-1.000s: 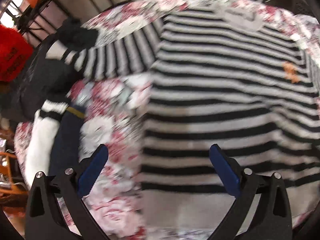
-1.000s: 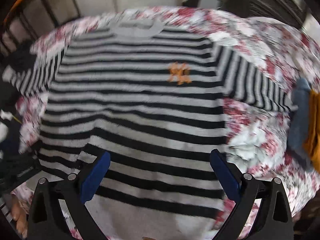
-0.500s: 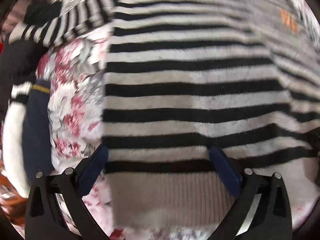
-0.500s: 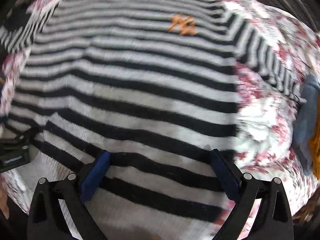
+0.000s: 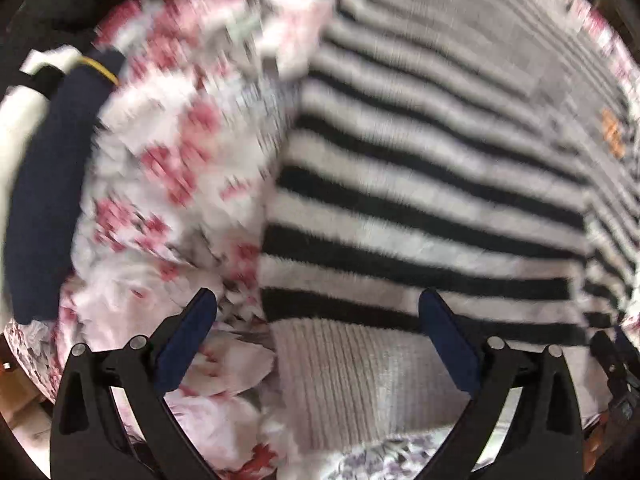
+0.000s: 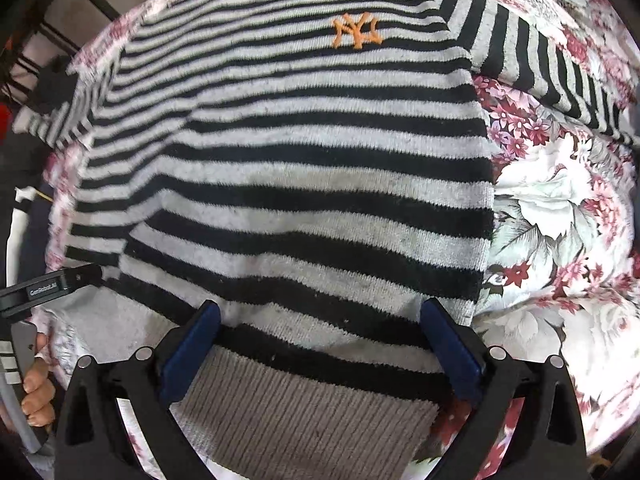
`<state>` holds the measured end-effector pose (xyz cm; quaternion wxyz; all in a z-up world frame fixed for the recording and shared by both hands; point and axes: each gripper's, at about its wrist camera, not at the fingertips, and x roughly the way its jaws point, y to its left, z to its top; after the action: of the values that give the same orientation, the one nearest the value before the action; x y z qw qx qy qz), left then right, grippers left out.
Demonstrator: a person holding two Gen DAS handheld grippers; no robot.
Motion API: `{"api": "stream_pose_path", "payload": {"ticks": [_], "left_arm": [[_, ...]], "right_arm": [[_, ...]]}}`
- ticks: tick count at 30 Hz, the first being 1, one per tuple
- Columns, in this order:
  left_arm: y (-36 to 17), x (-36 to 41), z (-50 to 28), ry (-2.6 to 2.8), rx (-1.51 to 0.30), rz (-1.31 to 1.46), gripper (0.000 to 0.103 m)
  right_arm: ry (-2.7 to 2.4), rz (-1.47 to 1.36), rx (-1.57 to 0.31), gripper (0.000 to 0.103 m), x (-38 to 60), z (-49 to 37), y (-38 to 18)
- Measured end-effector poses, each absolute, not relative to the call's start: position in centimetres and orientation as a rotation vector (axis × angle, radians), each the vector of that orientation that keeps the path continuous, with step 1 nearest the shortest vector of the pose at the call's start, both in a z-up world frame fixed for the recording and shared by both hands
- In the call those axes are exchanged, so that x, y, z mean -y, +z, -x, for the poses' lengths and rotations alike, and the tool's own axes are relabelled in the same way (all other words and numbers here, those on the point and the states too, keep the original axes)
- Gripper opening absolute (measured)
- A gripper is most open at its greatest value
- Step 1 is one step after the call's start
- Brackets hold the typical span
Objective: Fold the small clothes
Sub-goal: 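Move the right tool down to the cuff of one striped sleeve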
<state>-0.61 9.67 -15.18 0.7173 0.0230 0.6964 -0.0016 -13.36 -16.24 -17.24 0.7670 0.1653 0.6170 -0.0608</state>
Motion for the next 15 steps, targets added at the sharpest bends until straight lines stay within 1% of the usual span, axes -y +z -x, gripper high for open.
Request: {"api": "stream_pose_path", "payload": {"ticks": [1,2,3,5,6,9,11,12,14,15], "left_arm": [[-13.9,-9.7,0.5,-0.001,-1.485,-0.054,0.098],[-13.0,-9.5,0.5,0.000,-1.445,-0.060,0.098],[-11.7,-9.1,0.4,-0.004,-1.384,-0.070,0.098],[-10.6,-8.3,0.3,-0.011,-1.325,-0.096,0.098],[-10.1,-7.4,0.2,-0.015,-1.297,-0.122,0.098],[-9.3,-4.0,0.0,-0.038,-1.265,-0.206,0.098],[-10.0,-2.0,-0.3,-0.055,-1.261,-0.255,0.098],[-9.8,-0.2,-0.8,-0.075,-1.261,-0.280,0.098],[-10.1,2.3,-1.2,-0.098,-1.246,-0.305,0.098],[-10.2,3.6,-1.6,-0.113,-1.234,-0.319,0.098]], "right_arm": [[-0.137,-0.405,-1.301,0.099,17.8,13.4,-16.1],[-0.187,-0.491,-1.191,0.099,20.4,13.8,-14.1],[-0.244,-0.583,-1.042,0.099,23.3,14.6,-11.9],[-0.330,-0.724,-0.795,0.099,28.1,16.3,-8.9],[-0.385,-0.775,-0.727,0.099,31.1,16.4,-8.4],[-0.543,-0.875,-0.715,0.098,37.9,16.8,-9.3],[-0.725,-0.958,-0.665,0.092,41.0,18.1,-11.2],[-0.743,-1.039,-0.632,0.089,42.4,18.5,-11.9],[-0.706,-1.156,-0.567,0.089,44.3,18.3,-13.4],[-0.711,-1.165,-0.565,0.087,44.8,17.9,-13.6]]}}
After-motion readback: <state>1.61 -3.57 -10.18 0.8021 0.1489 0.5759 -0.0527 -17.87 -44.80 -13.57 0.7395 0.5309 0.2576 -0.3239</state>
